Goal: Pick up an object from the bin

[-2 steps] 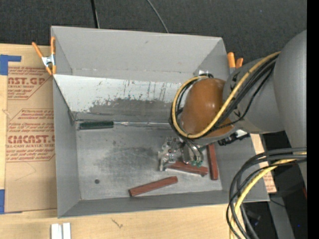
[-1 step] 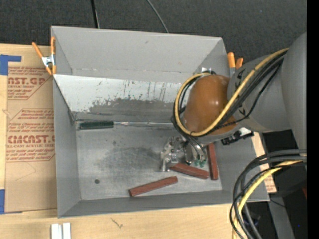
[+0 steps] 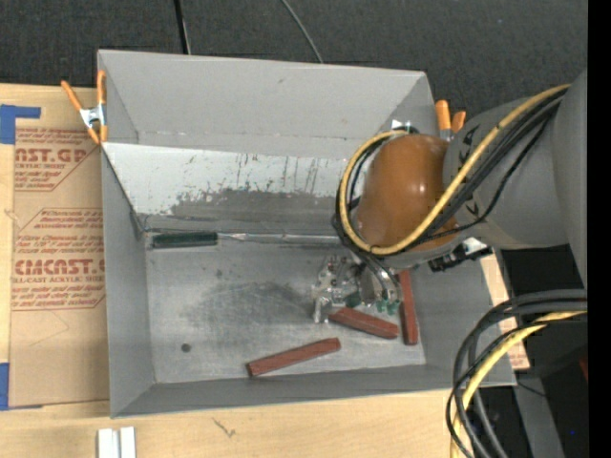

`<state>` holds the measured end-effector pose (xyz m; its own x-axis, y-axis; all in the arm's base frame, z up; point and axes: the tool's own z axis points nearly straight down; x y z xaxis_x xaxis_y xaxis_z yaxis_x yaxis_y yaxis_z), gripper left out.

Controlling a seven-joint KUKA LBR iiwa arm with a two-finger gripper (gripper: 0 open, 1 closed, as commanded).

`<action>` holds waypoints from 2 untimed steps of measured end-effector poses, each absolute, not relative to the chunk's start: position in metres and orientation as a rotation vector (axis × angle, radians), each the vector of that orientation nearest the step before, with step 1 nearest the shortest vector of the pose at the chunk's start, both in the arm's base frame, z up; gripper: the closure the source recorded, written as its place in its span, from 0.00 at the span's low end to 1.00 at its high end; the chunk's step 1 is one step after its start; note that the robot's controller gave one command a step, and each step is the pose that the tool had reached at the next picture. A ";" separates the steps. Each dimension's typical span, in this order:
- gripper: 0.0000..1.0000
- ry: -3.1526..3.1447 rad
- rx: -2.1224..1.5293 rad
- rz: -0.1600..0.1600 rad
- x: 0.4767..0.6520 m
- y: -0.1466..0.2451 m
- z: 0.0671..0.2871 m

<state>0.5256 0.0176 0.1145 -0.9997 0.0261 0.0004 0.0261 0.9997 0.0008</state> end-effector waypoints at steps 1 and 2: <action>1.00 -3.139 -0.041 -0.001 0.525 0.018 0.129; 1.00 -3.137 -0.040 0.000 0.525 0.018 0.147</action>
Offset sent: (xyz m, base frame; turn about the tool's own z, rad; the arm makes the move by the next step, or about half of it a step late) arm -0.0001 0.0000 0.0757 0.0000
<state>0.5245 0.0179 0.1468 -0.9997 0.0254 0.0040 0.0254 0.9997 0.0002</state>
